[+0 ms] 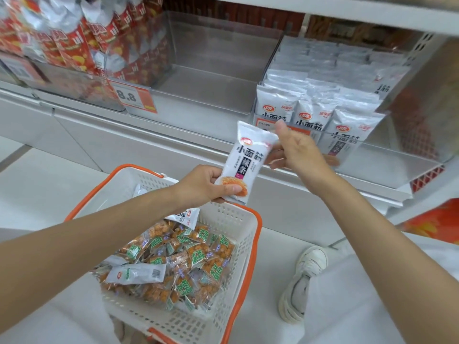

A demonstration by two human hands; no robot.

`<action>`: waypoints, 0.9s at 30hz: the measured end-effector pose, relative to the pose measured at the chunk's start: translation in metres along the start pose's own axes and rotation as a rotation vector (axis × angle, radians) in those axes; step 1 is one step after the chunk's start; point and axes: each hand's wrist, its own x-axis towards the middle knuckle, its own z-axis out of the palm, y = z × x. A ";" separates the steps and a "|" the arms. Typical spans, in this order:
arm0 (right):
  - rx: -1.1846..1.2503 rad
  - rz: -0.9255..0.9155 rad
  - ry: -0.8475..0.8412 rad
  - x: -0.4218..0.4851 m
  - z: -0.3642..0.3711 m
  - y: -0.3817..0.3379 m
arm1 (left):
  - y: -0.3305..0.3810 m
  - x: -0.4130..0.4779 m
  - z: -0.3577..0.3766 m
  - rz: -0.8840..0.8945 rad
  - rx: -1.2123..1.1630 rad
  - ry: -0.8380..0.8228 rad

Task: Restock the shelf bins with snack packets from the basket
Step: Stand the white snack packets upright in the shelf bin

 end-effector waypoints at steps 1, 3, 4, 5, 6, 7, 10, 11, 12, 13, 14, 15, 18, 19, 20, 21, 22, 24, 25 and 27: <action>-0.019 0.030 -0.041 -0.001 -0.003 0.001 | 0.003 0.002 0.000 0.005 -0.010 0.021; -0.092 0.056 -0.139 -0.007 -0.007 0.005 | 0.012 0.007 0.001 0.026 -0.001 0.026; -0.104 0.056 -0.168 -0.011 -0.008 0.008 | 0.017 0.010 0.003 0.035 0.016 0.015; -0.096 0.051 -0.174 -0.015 -0.009 0.008 | 0.022 0.012 0.004 0.046 0.041 -0.002; -0.079 0.038 -0.163 -0.019 -0.012 0.007 | 0.028 0.015 0.007 0.062 0.069 -0.024; -0.069 0.020 -0.140 -0.022 -0.016 0.006 | 0.035 0.018 0.010 0.091 0.092 -0.044; -0.121 -0.063 -0.075 -0.034 -0.040 -0.004 | 0.068 0.028 0.019 0.228 0.096 0.004; -0.127 -0.088 -0.058 -0.038 -0.048 -0.007 | 0.083 0.031 0.022 0.282 0.084 0.017; -0.119 -0.109 -0.030 -0.042 -0.055 -0.009 | 0.099 0.034 0.026 0.336 0.082 0.012; -0.107 -0.131 0.010 -0.046 -0.062 -0.013 | 0.115 0.037 0.032 0.388 0.100 0.004; -0.103 -0.160 0.062 -0.050 -0.070 -0.017 | 0.131 0.040 0.038 0.435 0.132 0.001; -0.110 -0.197 0.122 -0.053 -0.079 -0.021 | 0.145 0.043 0.045 0.476 0.160 0.004; -0.191 -0.312 0.331 -0.062 -0.108 -0.035 | 0.185 0.055 0.070 0.554 0.161 -0.006; -0.219 -0.335 0.404 -0.065 -0.120 -0.039 | 0.196 0.060 0.079 0.575 0.152 -0.015; -0.245 -0.347 0.476 -0.066 -0.131 -0.041 | 0.207 0.066 0.088 0.588 0.146 -0.022; -0.275 -0.349 0.544 -0.067 -0.143 -0.042 | 0.216 0.073 0.096 0.598 0.136 -0.029; -0.311 -0.347 0.600 -0.066 -0.153 -0.042 | 0.225 0.080 0.105 0.608 0.119 -0.036; -0.372 -0.332 0.677 -0.061 -0.171 -0.038 | 0.236 0.095 0.118 0.628 0.099 -0.048; -0.399 -0.321 0.703 -0.056 -0.178 -0.036 | 0.239 0.104 0.123 0.634 0.113 -0.052; -0.457 -0.278 0.725 -0.043 -0.186 -0.029 | 0.243 0.123 0.129 0.639 0.164 -0.058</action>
